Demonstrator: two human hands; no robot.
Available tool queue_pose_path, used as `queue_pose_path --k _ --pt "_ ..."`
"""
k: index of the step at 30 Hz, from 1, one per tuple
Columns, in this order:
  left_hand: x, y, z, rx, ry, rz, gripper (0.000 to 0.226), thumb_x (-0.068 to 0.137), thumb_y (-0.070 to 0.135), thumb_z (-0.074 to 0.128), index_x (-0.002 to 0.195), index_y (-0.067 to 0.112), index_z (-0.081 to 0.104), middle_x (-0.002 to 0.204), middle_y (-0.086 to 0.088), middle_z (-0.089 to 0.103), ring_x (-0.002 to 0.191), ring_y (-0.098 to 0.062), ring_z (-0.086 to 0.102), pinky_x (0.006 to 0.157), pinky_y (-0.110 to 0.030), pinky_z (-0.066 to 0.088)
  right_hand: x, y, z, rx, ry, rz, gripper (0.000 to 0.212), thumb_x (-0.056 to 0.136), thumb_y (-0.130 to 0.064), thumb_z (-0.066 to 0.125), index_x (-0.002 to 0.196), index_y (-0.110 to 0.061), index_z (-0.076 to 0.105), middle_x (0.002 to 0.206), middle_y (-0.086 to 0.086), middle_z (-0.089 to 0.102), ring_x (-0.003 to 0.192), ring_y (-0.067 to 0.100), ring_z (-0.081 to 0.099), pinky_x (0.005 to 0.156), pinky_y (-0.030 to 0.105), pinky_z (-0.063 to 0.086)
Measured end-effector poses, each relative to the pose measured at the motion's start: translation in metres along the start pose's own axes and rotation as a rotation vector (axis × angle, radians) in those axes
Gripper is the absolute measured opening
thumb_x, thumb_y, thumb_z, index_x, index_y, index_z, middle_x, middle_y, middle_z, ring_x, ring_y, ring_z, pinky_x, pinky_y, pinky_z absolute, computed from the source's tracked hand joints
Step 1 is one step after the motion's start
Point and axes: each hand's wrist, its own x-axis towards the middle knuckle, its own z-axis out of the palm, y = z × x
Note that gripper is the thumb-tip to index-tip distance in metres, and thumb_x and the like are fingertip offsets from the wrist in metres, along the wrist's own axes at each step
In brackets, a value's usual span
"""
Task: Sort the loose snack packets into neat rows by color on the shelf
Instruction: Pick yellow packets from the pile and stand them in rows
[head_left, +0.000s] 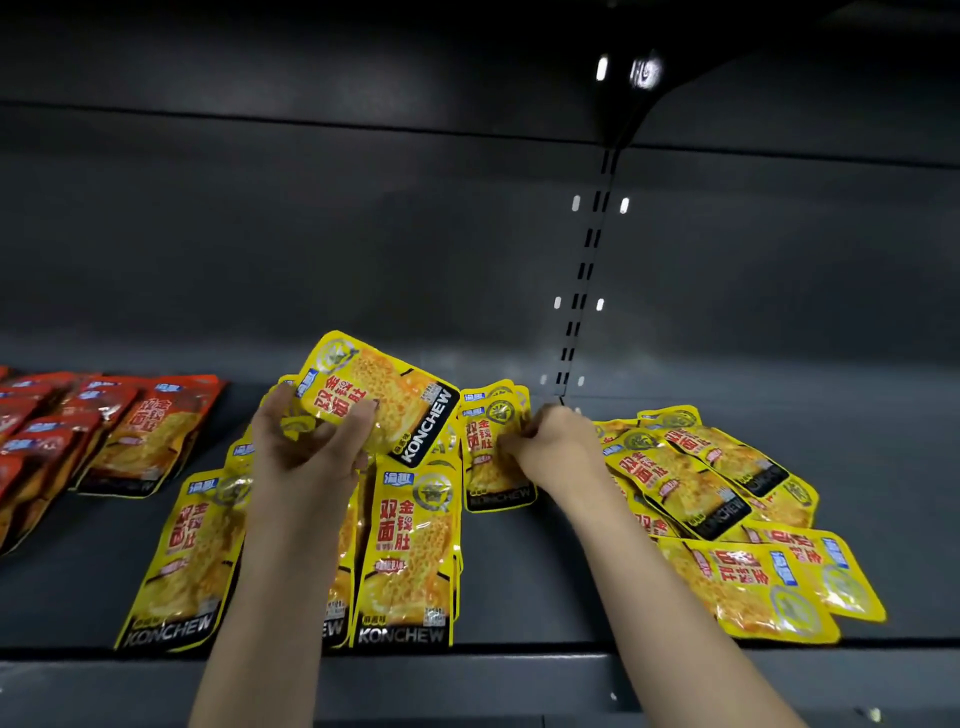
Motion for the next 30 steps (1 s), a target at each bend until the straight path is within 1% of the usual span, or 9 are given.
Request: queue_pose_path --k 5,8,12,14,16,19,22,25,30 --pt "-0.005 0.002 0.007 0.227 -0.134 0.084 0.053 0.08 0.022 0.074 0.122 0.04 0.047 0.074 -0.013 0.053 0.067 -0.016 0.045 0.063 -0.029 0.037 -0.01 0.01 -0.015 0.104 0.104 -0.033 0.03 0.091 -0.036 0.057 0.104 -0.009 0.062 0.111 0.014 0.06 0.109 0.03 0.054 0.079 0.028 0.037" --pt "-0.008 0.008 0.017 0.543 -0.334 0.172 0.031 0.079 0.018 0.075 0.103 0.032 0.059 0.104 -0.028 0.062 0.053 -0.011 0.042 0.064 -0.029 0.03 -0.027 0.021 -0.034 0.195 0.161 -0.087 0.025 0.092 -0.033 0.057 0.102 -0.011 0.064 0.102 0.008 0.063 0.104 0.025 0.054 0.079 0.028 0.033" --pt "-0.006 0.002 0.035 0.732 -0.488 0.194 0.053 0.085 0.013 0.067 0.133 0.023 0.046 0.075 -0.027 0.059 0.05 -0.01 0.042 0.053 -0.024 0.031 -0.049 0.04 -0.053 0.323 0.19 -0.102 0.024 0.089 -0.038 0.06 0.093 -0.015 0.064 0.085 0.003 0.064 0.081 0.019 0.054 0.066 0.026 0.033" --pt "-0.005 -0.005 0.046 0.816 -0.506 0.174 0.071 0.085 0.016 0.067 0.146 0.022 0.032 0.059 -0.014 0.047 0.056 -0.016 0.042 0.055 -0.028 0.032 -0.054 0.049 -0.056 0.338 0.223 -0.108 0.022 0.089 -0.037 0.06 0.091 -0.015 0.065 0.08 0.0 0.064 0.077 0.016 0.055 0.062 0.021 0.035" --pt "-0.004 -0.009 0.057 0.901 -0.495 0.193 0.065 0.086 0.02 0.067 0.144 0.02 0.038 0.059 -0.001 0.041 0.055 -0.016 0.039 0.053 -0.029 0.032 -0.056 0.056 -0.058 0.365 0.259 -0.108 0.018 0.09 -0.033 0.059 0.087 -0.016 0.064 0.075 -0.006 0.061 0.071 0.01 0.054 0.059 0.011 0.035" --pt "-0.005 -0.011 0.07 1.08 -0.494 0.215 0.059 0.088 0.022 0.064 0.142 0.018 0.041 0.08 -0.013 0.058 0.082 -0.032 0.056 0.07 -0.037 0.041 -0.058 0.065 -0.06 0.429 0.313 -0.107 0.017 0.092 -0.03 0.057 0.082 -0.017 0.062 0.07 -0.009 0.058 0.064 0.003 0.051 0.058 0.009 0.035" --pt "-0.008 -0.015 0.077 1.41 -0.452 0.3 0.044 0.091 0.024 0.058 0.133 0.014 0.049 0.118 -0.015 0.06 0.113 -0.033 0.052 0.086 -0.036 0.042 -0.06 0.07 -0.062 0.467 0.354 -0.096 0.018 0.093 -0.028 0.056 0.083 -0.015 0.063 0.069 -0.008 0.059 0.062 0.004 0.051 0.058 0.01 0.036" --pt "-0.011 -0.018 0.077 1.497 -0.432 0.28 0.041 0.093 0.025 0.055 0.132 0.016 0.051 0.132 -0.008 0.055 0.122 -0.029 0.048 0.092 -0.035 0.042 -0.059 0.074 -0.062 0.467 0.378 -0.092 0.016 0.093 -0.027 0.055 0.085 -0.016 0.063 0.07 -0.01 0.059 0.065 0.004 0.052 0.059 0.009 0.035" --pt "-0.013 -0.021 0.073 1.54 -0.46 0.266 0.038 0.092 0.028 0.058 0.127 0.013 0.055 0.128 -0.008 0.054 0.118 -0.028 0.051 0.088 -0.035 0.042 -0.055 0.075 -0.059 0.462 0.388 -0.103 0.018 0.094 -0.026 0.054 0.084 -0.014 0.062 0.065 -0.01 0.055 0.056 0.003 0.048 0.055 0.01 0.034"
